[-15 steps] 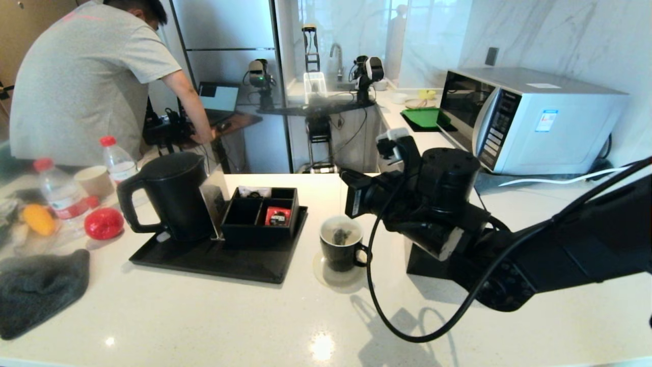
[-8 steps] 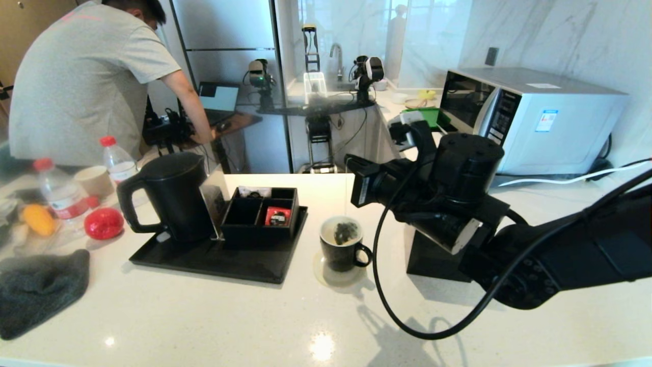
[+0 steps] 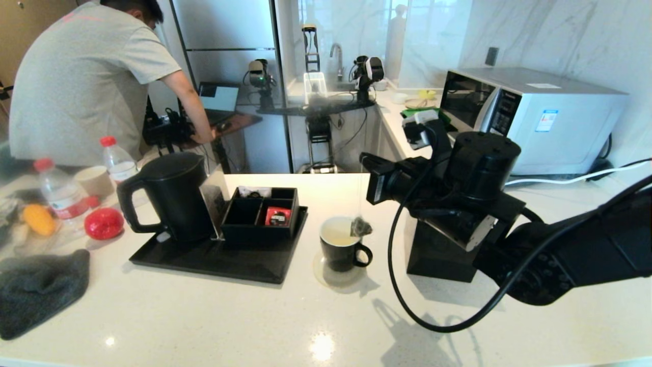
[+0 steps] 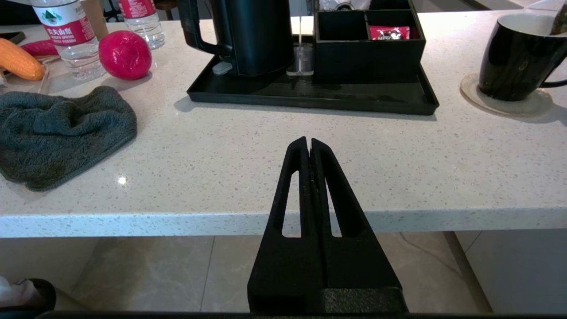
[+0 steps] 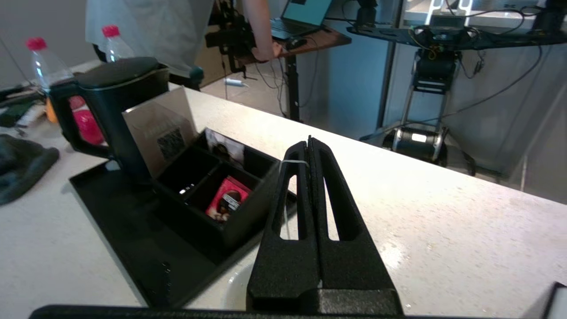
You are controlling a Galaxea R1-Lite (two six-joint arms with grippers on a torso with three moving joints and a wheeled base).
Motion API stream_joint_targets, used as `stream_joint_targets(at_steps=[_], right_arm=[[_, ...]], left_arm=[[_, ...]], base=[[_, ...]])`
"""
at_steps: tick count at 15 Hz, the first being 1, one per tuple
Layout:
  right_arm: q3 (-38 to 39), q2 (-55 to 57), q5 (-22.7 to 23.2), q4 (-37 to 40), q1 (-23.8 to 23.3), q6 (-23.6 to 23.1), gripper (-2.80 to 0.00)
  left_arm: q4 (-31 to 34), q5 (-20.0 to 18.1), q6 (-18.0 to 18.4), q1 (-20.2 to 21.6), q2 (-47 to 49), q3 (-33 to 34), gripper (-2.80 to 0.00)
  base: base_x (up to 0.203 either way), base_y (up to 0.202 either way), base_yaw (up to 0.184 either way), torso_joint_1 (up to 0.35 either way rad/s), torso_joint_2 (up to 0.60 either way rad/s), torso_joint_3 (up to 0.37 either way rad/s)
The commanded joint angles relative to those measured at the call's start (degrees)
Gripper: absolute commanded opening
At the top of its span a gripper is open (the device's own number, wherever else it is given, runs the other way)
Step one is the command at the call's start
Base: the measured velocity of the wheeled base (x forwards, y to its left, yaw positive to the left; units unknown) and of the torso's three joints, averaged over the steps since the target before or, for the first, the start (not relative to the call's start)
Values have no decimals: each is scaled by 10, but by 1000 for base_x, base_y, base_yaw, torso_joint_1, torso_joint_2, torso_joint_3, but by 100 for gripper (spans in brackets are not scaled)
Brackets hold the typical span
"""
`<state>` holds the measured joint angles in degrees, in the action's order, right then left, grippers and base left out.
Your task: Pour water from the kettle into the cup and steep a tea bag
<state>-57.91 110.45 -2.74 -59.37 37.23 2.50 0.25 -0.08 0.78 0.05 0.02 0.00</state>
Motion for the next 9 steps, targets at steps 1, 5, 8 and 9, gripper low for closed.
stream_joint_targets(at_steps=[1, 5, 8, 9], right_arm=[[9, -6, 0, -4, -4, 0, -280], [10, -5, -1, -3, -9, -1, -280], [10, -5, -1, -2, -12, 0, -280], [9, -6, 0, -2, -13, -1, -280]], left_arm=[[0, 0, 0, 0, 0, 0, -280], [0, 0, 0, 0, 0, 0, -280], [0, 0, 0, 0, 0, 0, -280], [0, 0, 1, 0, 0, 0, -280]], base=[[0, 0, 0, 0, 0, 0], [0, 0, 0, 0, 0, 0], [0, 0, 0, 0, 0, 0], [0, 0, 0, 0, 0, 0]])
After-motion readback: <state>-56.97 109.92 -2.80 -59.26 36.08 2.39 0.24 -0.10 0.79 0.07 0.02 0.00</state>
